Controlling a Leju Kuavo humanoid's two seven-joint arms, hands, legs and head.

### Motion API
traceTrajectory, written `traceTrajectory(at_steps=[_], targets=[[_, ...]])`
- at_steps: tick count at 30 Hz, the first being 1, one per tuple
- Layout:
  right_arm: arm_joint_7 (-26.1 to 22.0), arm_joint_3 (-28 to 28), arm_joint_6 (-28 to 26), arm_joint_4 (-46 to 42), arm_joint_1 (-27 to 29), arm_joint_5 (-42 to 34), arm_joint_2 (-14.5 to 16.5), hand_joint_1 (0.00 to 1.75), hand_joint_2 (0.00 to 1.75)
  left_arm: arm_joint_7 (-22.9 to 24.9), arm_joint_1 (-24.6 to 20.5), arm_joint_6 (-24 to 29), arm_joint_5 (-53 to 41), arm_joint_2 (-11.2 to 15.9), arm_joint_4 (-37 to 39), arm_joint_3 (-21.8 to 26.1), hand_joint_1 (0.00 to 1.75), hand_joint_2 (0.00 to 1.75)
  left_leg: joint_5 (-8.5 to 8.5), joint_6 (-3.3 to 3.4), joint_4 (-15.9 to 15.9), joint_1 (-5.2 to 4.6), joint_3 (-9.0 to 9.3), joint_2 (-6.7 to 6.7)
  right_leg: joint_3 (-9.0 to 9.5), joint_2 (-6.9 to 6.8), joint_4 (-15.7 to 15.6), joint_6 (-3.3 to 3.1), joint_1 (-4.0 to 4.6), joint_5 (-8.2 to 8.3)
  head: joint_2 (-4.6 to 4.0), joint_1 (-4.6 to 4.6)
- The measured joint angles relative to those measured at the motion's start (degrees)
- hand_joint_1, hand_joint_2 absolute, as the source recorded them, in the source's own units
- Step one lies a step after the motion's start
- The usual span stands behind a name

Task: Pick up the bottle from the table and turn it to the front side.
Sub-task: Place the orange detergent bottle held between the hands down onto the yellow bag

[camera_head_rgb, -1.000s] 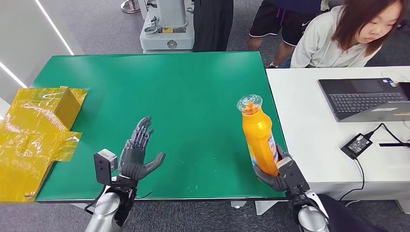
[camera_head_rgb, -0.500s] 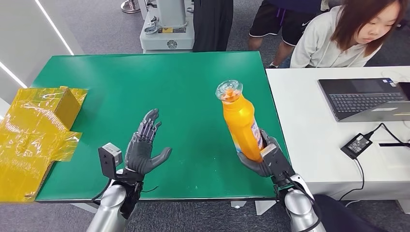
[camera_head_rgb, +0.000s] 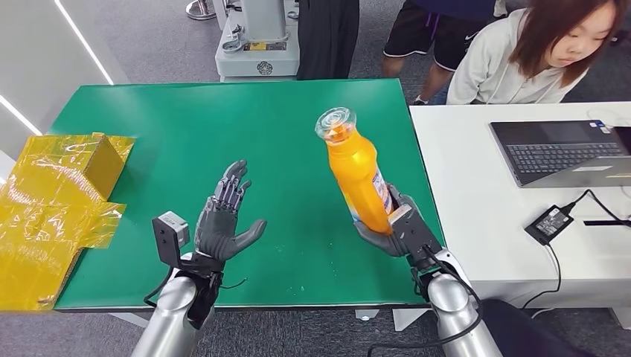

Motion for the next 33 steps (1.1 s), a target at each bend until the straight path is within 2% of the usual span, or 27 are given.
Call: traceTrajectory(at_steps=[5, 15, 26, 33], targets=[[-1.03, 1.16, 1.46, 3.28, -2.26, 0.24, 0.14, 1.75, 1.75, -0.18, -1.17, -1.53, 0.84, -0.02, 0.01, -0.38, 0.0, 1.75, 0.02, -0.02, 0.0, 0.0, 0.0, 0.01, -0.01, 0.01, 0.03, -0.01, 0.0, 0.01, 0.0, 0.0], [-0.28, 8.08, 3.49, 7.45, -10.59, -0.2, 3.19, 1.75, 1.75, 1.0, -8.42, 0.28, 3.69, -1.15, 2.18, -0.5, 0.0, 1.75, 0.15, -0.15, 0.0, 0.02, 0.01, 0.0, -0.03, 0.0, 0.08, -0.07, 0.02, 0.08, 0.0, 0.0], [1.29, 13.29, 4.8, 6.71, -12.26, -0.87, 4.85, 1.75, 1.75, 1.33, -10.9, 0.03, 3.7, -1.47, 5.11, 0.04, 0.0, 1.75, 0.14, -0.15, 0.0, 0.01, -0.02, 0.0, -0.06, 0.0, 0.06, -0.06, 0.01, 0.07, 0.0, 0.0], [1.71, 14.33, 4.76, 6.84, -12.95, -0.86, 5.18, 1.75, 1.75, 1.32, -11.54, -0.32, 4.26, -1.72, 6.79, 0.07, 0.0, 1.75, 0.15, -0.15, 0.0, 0.01, -0.02, 0.0, -0.06, 0.01, 0.07, -0.06, 0.01, 0.08, 0.0, 0.0]])
